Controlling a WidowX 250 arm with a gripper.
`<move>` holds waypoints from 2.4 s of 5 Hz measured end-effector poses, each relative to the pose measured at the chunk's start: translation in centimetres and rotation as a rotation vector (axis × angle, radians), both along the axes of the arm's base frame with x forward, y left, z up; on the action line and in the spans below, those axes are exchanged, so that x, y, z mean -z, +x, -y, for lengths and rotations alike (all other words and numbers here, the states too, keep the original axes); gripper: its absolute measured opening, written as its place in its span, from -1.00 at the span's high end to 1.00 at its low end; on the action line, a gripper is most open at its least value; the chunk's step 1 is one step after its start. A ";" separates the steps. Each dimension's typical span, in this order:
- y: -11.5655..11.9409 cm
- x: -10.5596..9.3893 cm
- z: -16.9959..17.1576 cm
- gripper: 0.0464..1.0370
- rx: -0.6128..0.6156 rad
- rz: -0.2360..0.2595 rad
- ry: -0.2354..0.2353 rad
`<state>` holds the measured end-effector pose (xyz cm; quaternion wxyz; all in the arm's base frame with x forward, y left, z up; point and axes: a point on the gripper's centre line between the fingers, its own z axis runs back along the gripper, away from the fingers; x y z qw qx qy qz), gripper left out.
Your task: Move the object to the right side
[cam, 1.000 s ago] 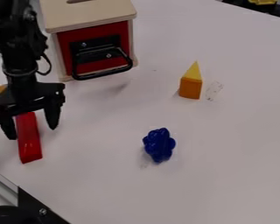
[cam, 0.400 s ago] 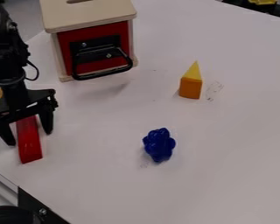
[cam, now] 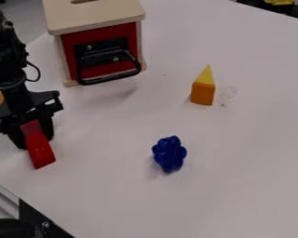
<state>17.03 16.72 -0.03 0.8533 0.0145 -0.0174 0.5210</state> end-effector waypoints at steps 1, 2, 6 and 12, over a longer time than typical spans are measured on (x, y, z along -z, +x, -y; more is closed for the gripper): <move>0.1 0.0 0.1 -0.04 0.005 0.010 -0.010; -0.2 0.0 0.6 -0.04 0.021 -0.001 0.001; 3.0 -6.6 6.7 -0.04 0.283 0.075 -0.011; 12.2 -3.5 12.8 -0.04 0.521 0.012 -0.005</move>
